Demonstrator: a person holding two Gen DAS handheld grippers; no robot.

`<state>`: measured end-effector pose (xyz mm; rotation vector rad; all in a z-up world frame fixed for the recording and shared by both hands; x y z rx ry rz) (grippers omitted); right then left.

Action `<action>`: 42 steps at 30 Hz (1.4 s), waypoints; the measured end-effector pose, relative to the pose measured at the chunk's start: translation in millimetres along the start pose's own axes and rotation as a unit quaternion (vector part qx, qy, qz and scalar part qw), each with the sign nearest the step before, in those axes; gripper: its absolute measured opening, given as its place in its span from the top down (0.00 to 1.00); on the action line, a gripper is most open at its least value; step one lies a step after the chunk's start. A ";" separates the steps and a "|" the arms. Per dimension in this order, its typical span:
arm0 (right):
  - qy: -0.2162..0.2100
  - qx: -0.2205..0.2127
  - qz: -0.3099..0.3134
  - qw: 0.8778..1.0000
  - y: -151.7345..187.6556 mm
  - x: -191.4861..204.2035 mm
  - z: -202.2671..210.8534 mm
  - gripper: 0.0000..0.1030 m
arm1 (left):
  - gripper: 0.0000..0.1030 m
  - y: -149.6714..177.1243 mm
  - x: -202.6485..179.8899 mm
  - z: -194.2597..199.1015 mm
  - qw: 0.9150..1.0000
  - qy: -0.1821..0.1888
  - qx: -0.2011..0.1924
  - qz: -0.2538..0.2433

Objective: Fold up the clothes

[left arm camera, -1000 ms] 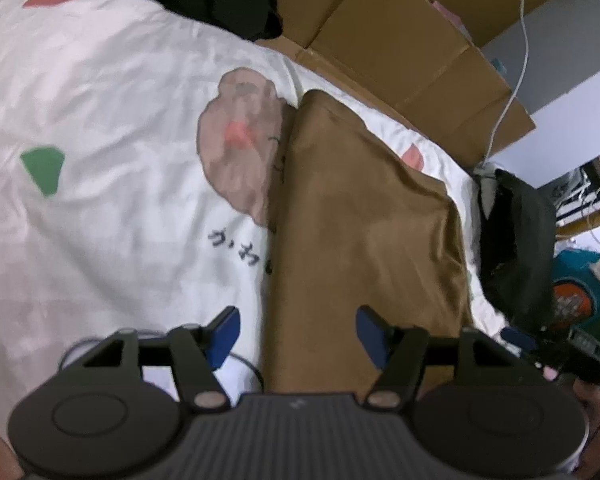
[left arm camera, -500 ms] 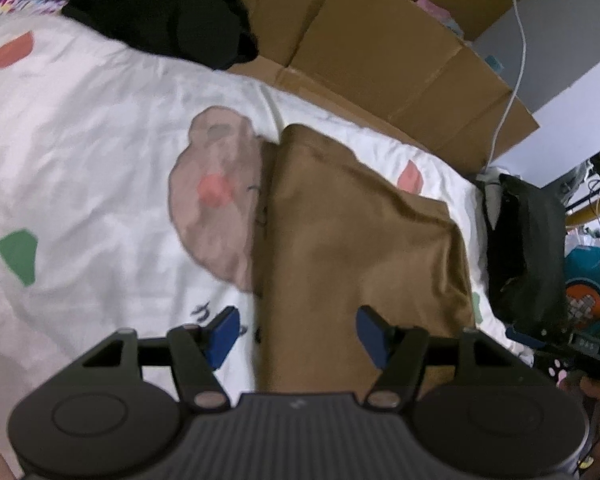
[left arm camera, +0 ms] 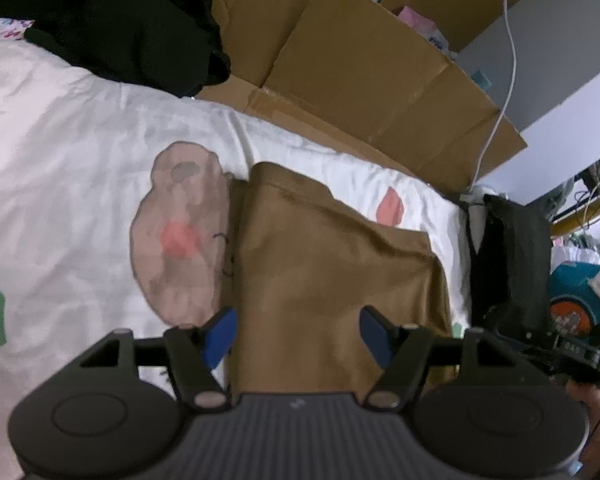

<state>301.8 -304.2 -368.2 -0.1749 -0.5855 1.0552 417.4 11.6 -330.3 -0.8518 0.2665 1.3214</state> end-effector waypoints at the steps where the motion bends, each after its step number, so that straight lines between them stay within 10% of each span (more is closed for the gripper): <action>1: 0.001 0.000 0.001 1.000 -0.6 0.0 -1.7 0.31 | 0.32 -1.5 2.1 -2.3 1.000 0.000 0.000 0.002; 42: -0.018 0.028 0.043 0.999 -36.8 -10.5 -116.2 0.30 | 0.36 -41.7 62.8 -101.5 0.996 0.084 0.029 0.021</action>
Point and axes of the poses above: each gripper's, at about its wrist camera, not at the fingertips, and z roughly against the way its jaws point, x to its left, y to its underside, the point moved 7 cm from there along -z, roughly the way its jaws point, and after that the axes turned 12 degrees about y, right-handed, at the moved point
